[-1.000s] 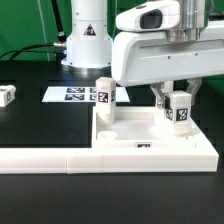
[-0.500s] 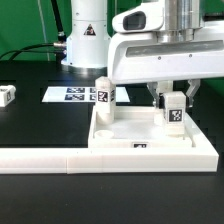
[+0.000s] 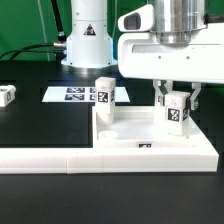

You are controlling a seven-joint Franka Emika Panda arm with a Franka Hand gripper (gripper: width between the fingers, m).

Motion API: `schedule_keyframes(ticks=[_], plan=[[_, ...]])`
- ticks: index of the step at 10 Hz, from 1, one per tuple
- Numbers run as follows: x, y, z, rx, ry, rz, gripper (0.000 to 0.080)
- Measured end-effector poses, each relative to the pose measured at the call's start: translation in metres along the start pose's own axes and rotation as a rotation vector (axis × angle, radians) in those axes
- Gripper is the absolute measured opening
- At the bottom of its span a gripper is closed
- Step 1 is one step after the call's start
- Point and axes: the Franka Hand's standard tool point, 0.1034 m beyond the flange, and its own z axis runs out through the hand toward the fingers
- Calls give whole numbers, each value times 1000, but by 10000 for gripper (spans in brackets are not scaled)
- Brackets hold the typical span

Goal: Assemble square table

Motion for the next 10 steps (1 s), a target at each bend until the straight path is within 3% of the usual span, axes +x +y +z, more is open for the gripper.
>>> schedule_keyframes(ticks=[4,7,8,9,10], plan=[[-1,0,0,2,-7,309,290],[-2,-1,1,0,-7,317,296],[-3,1,1,-10,-16,229,488],[-3,1,0,-16,-24,154,488],[-1,2,0,-14,-24,44,619]])
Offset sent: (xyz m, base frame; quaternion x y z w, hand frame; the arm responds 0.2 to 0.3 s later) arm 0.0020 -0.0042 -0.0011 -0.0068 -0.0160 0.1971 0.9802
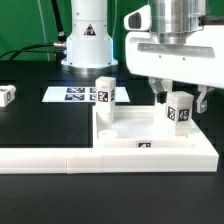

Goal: Assemble square table

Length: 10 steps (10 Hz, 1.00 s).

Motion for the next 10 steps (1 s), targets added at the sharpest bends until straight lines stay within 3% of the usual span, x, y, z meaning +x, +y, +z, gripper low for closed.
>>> schedule_keyframes(ticks=[5,10], plan=[[0,0,-2,-26,-3,-511,649],[-2,-3,-4,-56,3,-799,649]])
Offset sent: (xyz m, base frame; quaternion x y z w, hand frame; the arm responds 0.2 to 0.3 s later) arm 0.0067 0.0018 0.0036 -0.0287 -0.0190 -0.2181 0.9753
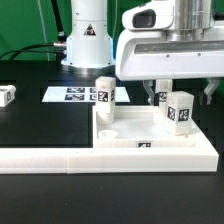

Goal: Assemble square table

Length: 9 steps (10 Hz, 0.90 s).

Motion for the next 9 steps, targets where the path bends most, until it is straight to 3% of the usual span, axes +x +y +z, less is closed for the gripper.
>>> schedule_keyframes(ticks=[2,6,7,8,9], plan=[[1,-1,0,-18,11,-171,649],[4,4,-2,-29,11,-371,649],[4,4,-2,-29,11,-374,521],[4,4,-2,-29,11,-373,521],[4,4,-2,-29,11,-357,383]])
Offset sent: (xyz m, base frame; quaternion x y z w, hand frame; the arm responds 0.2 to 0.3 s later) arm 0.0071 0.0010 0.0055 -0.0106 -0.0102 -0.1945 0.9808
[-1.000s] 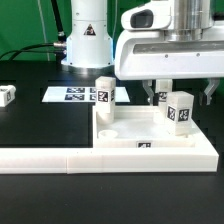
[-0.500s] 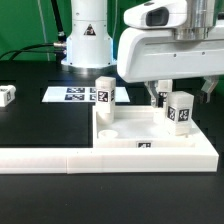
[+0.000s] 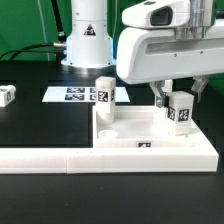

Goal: Assemble square table

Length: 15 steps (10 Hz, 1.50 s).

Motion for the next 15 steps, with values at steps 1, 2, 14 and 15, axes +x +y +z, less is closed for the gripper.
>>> schedule_keyframes(ticks=[1,2,14,15], plan=[[0,0,0,0,0,16,289],[0,0,0,0,0,30,290],[-3,-8,2,-12,2,1259,291],[-2,-9,2,-9,0,1279,291]])
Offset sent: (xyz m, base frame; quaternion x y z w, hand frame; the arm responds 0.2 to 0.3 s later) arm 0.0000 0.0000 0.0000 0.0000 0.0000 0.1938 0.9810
